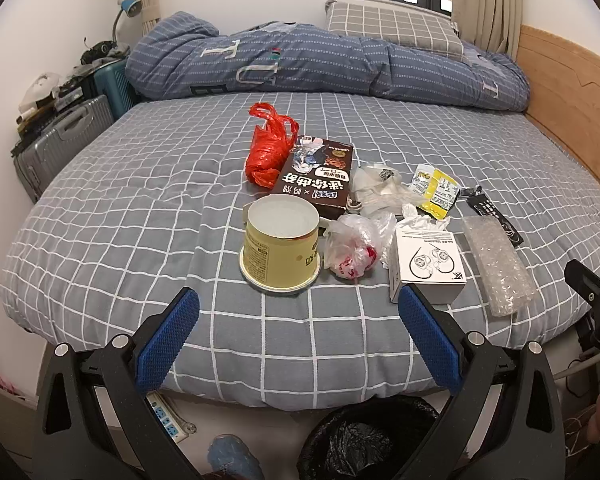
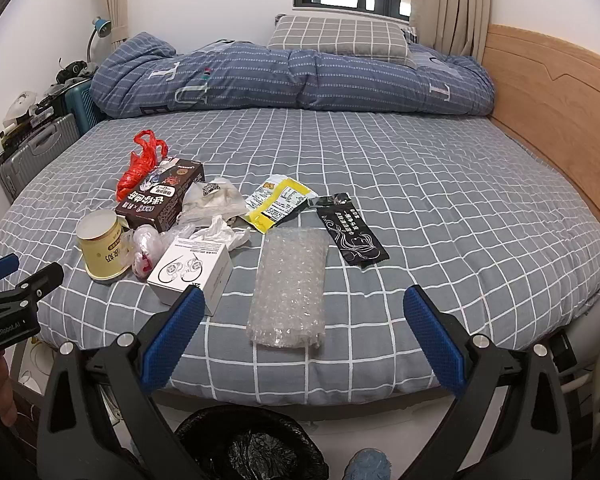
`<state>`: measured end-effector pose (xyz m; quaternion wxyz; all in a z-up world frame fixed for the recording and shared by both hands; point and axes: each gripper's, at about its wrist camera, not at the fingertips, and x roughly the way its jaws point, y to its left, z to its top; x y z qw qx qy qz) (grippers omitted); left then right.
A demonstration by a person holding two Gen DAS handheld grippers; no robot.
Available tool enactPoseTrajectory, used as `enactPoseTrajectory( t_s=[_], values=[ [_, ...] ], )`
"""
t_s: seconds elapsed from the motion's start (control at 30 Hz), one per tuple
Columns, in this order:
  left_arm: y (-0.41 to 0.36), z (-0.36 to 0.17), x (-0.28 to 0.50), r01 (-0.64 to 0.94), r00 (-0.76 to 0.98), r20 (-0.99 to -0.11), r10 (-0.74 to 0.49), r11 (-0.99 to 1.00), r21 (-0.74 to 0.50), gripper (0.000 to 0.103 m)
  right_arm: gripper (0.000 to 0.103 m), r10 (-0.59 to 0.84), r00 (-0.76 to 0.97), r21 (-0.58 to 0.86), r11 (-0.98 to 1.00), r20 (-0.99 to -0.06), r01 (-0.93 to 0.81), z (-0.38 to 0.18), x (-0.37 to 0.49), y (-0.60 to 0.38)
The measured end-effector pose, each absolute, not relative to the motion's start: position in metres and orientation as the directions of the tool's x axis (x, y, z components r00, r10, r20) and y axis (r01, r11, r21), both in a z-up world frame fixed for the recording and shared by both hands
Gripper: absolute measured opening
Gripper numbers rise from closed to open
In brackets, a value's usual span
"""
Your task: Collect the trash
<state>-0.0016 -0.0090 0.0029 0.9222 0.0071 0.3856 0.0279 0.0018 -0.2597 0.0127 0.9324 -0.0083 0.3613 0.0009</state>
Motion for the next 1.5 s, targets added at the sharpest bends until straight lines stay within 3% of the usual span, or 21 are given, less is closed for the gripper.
enactPoseTrajectory(
  t_s=[0.53,1.07,1.37,1.5],
  values=[
    [-0.005,-0.006,0.006,-0.054,0.679,-0.732,0.056,0.998,0.026,0.097,0.096,-0.009,0.735,-0.019,1.0,-0.677,-0.005,0.008,0.006,-0.257],
    [0.014,-0.048,0.071,-0.112,0.625,-0.772,0.117,0.992,0.06,0.097,0.096,0.007,0.649,-0.024,0.999,-0.761,-0.038,-0.042,0.061,-0.251],
    [0.025,-0.067,0.102,-0.111,0.591,-0.802,0.087,0.993,0.026,0.092,0.088,0.011,0.61,-0.025,0.998,-0.792,-0.052,-0.061,0.085,-0.247],
    [0.024,-0.07,0.108,-0.117,0.595,-0.801,0.072,0.993,0.003,0.085,0.081,0.012,0.589,-0.012,0.999,-0.808,-0.037,-0.069,0.093,-0.245]
  ],
)
